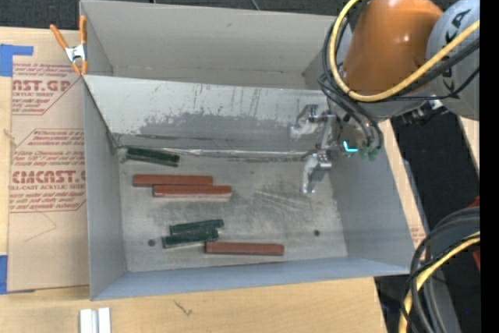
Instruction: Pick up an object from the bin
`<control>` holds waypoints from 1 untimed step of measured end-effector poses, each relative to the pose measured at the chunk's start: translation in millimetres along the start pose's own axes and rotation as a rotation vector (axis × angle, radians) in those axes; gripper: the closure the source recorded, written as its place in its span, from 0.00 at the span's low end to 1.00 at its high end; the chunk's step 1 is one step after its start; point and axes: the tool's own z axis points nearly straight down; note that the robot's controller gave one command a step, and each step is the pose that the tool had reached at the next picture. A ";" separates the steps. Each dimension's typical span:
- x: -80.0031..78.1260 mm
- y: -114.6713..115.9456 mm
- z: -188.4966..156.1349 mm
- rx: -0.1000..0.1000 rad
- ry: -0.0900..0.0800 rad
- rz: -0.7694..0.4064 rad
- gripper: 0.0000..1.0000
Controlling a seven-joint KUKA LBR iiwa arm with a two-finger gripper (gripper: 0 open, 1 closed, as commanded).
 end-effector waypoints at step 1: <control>-1.5 0.0 -4.2 0.000 -0.008 0.000 0.00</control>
Offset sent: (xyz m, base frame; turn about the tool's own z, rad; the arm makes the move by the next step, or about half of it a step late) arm -0.0668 0.0974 -0.0916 -0.1263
